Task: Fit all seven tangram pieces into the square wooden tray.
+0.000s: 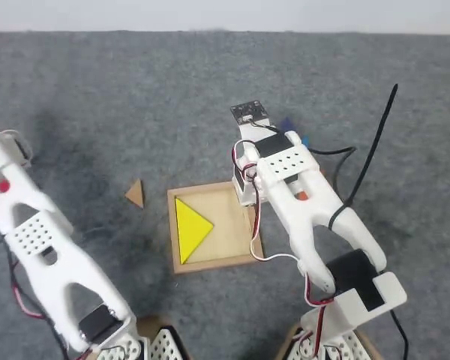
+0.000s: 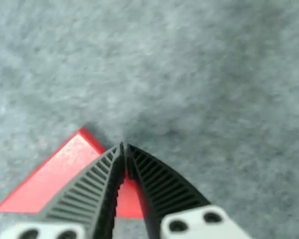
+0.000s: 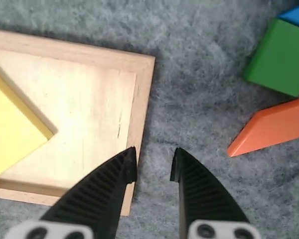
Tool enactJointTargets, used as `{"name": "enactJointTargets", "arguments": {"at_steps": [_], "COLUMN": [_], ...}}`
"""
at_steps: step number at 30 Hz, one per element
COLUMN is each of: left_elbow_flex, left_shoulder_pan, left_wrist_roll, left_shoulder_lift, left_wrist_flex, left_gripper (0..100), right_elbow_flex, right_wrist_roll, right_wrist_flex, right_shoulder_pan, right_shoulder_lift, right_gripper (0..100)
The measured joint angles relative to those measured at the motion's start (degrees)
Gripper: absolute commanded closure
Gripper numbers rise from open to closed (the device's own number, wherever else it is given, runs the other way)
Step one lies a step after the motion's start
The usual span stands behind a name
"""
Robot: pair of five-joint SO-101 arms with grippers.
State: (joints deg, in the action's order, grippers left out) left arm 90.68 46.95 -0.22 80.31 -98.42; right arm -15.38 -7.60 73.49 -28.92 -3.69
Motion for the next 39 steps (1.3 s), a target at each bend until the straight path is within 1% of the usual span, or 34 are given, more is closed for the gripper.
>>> {"name": "enactJointTargets", "arguments": {"at_steps": [3, 6, 9, 12, 14, 17, 18, 20, 22, 24, 27, 30, 33, 36, 39], "left_elbow_flex": [-6.0, -15.4, -27.1, -36.6, -41.1, -46.3, -48.0, -51.7, -54.4, -56.0, -56.3, -56.2, -55.8, -54.9, -53.5], "left_shoulder_pan": [0.4, 1.8, 3.5, 5.0, 5.0, 4.3, 4.2, 3.9, 4.0, 4.5, 4.8, 4.4, 4.0, 4.0, 4.1], "left_wrist_roll": [-0.2, -0.3, -5.2, -13.5, -20.3, -31.1, -34.0, -37.0, -36.6, -33.8, -28.8, -28.3, -28.3, -28.4, -28.4], "left_shoulder_lift": [-4.2, -11.7, -21.5, -31.3, -36.1, -38.5, -38.5, -37.9, -35.5, -31.9, -26.7, -25.0, -25.0, -25.1, -25.2], "left_wrist_flex": [0.0, 0.0, 0.0, 0.5, 4.6, 13.0, 16.4, 24.7, 33.1, 39.0, 41.4, 40.9, 37.5, 32.3, 25.2], "left_gripper": [99, 99, 99, 99, 99, 99, 99, 99, 99, 99, 99, 99, 99, 99, 99], "right_elbow_flex": [0.0, 0.0, 0.0, 0.0, 0.0, 0.0, 0.0, 0.0, 0.0, 0.0, 0.0, 0.0, 0.0, 0.0, 0.0], "right_wrist_roll": [0.0, 0.0, 0.0, 0.0, 0.0, 0.0, 0.0, 0.0, 0.0, 0.0, 0.0, 0.0, 0.0, 0.0, 0.0], "right_wrist_flex": [0.0, 0.0, 0.0, 0.0, 0.0, 0.0, 0.0, 0.0, 0.0, 0.0, 0.0, 0.0, 0.0, 0.0, 0.0], "right_shoulder_pan": [0.0, 0.0, 0.0, 0.0, 0.0, 0.0, 0.0, 0.0, 0.0, 0.0, 0.0, 0.0, 0.0, 0.0, 0.0], "right_shoulder_lift": [0.0, 0.0, 0.0, 0.0, 0.0, 0.0, 0.0, 0.0, 0.0, 0.0, 0.0, 0.0, 0.0, 0.0, 0.0], "right_gripper": [87.9, 87.9, 87.9, 88.0, 88.0, 88.1, 88.1, 88.1, 88.1, 88.2, 88.2, 88.2, 88.2, 88.2, 88.2]}}
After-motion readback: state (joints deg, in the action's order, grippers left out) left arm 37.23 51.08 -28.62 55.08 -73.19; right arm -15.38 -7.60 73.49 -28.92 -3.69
